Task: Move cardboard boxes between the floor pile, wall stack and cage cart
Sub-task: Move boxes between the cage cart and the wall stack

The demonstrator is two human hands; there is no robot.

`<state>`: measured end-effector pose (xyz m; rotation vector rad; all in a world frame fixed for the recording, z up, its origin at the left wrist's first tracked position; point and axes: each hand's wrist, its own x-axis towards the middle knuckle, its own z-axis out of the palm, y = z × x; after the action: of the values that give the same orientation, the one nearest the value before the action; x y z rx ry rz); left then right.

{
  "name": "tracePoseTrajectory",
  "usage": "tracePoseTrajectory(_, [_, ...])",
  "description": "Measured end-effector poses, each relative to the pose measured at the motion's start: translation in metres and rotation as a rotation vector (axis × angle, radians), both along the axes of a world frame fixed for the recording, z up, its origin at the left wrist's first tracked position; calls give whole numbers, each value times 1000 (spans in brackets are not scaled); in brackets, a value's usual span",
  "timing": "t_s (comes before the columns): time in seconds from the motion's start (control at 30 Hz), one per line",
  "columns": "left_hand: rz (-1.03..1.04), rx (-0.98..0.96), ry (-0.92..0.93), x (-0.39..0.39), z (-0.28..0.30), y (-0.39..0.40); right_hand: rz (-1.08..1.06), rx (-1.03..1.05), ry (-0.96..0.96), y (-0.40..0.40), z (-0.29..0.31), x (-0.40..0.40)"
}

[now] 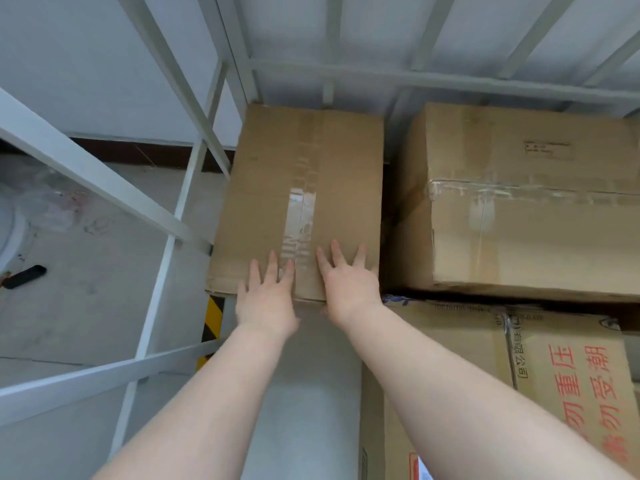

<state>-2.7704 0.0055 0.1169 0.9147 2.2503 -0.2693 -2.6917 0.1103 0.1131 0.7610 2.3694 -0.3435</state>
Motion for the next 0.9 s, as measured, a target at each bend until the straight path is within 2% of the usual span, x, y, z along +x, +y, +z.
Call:
tracePoseTrajectory(0.2, [-26,30,-36,-7,6,-1,-3,26,11,7,-4,5])
tracePoseTrajectory(0.33, [-29,-56,-95,11,33,-4,-156,-37,-109,6,21,9])
tracePoseTrajectory(0.4, [-26,-92,-77,18,53,-15,-257,-96,-79,2,45,16])
tracePoseTrajectory(0.5, [11,-76,-14,24,97,-27,-317,-134,60,-7,98,35])
tracePoseTrajectory(0.67, [118,39,-61,38,205,-26,-430,-93,146,-17,217,94])
tracePoseTrajectory(0.8, [-92,181,-56,71,317,-16,-521,-19,208,-26,328,166])
tracePoseTrajectory(0.9, [-250,332,-22,104,402,-14,-683,39,338,-36,411,226])
